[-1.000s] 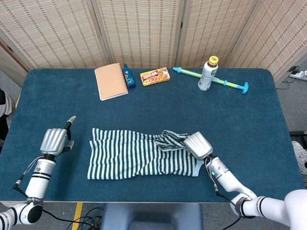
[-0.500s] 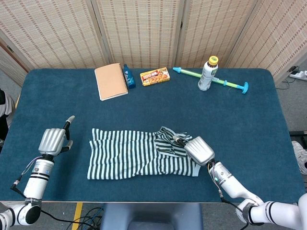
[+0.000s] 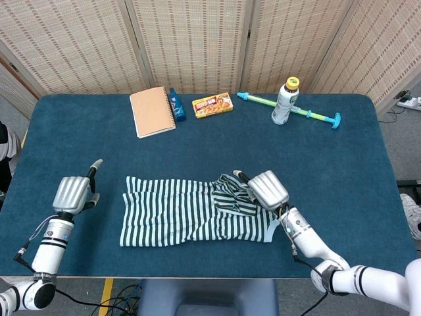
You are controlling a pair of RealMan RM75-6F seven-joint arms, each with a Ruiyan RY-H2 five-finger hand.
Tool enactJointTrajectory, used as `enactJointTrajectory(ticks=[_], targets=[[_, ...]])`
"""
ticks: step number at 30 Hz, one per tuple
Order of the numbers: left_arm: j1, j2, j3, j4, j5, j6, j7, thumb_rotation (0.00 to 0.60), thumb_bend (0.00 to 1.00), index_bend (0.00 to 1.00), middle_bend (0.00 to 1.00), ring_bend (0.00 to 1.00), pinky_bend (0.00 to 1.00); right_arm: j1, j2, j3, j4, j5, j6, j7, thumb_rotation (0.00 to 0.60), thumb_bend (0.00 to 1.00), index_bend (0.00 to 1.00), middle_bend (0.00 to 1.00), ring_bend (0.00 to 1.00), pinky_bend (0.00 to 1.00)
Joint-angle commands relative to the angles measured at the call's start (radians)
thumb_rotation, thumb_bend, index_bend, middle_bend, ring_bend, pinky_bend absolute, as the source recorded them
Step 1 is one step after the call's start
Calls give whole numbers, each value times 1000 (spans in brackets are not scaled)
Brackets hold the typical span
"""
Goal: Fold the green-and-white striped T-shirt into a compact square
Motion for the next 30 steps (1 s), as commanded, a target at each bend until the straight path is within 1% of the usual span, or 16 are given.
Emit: enactJointTrajectory(ticks=[1, 4, 8, 10, 13, 22, 26, 30], targets=[[1, 2, 0, -3, 0, 2, 3, 600, 364, 0, 608, 663, 937, 45, -33, 42, 20, 69, -59, -46, 600, 763, 204, 953, 1000, 1000], [4, 5, 3, -8, -1, 6, 6, 600, 364, 0, 607, 663, 937, 78, -50, 59, 32, 145, -113, -105, 600, 862, 226, 953, 1000, 1000], [10, 10, 6, -9, -4, 9, 7, 600, 364, 0, 607, 663, 937, 103, -64, 68, 32, 223, -147, -154, 600, 980, 261, 953, 1000, 1000], [13, 12, 8, -9, -5, 10, 7, 600, 364, 0, 608, 663, 937, 109, -65, 64, 20, 244, -156, -167, 600, 997, 267, 954, 1000, 1000], [15, 15, 9, -11, -7, 11, 7, 600, 364, 0, 608, 663, 936, 114, -64, 46, -2, 257, -170, -174, 600, 1000, 270, 954, 1000, 1000], [15, 14, 12, -17, -4, 10, 10, 600, 364, 0, 607, 663, 937, 89, -34, -56, -64, 199, -171, -177, 600, 984, 270, 954, 1000, 1000], [12, 9, 13, -18, 0, 8, 13, 600, 364, 0, 608, 663, 937, 85, -38, -84, -53, 210, -185, -186, 600, 982, 270, 955, 1000, 1000], [9, 8, 12, -19, 1, 8, 18, 600, 364, 0, 608, 663, 937, 83, -39, -93, -52, 203, -179, -185, 600, 968, 270, 955, 1000, 1000]])
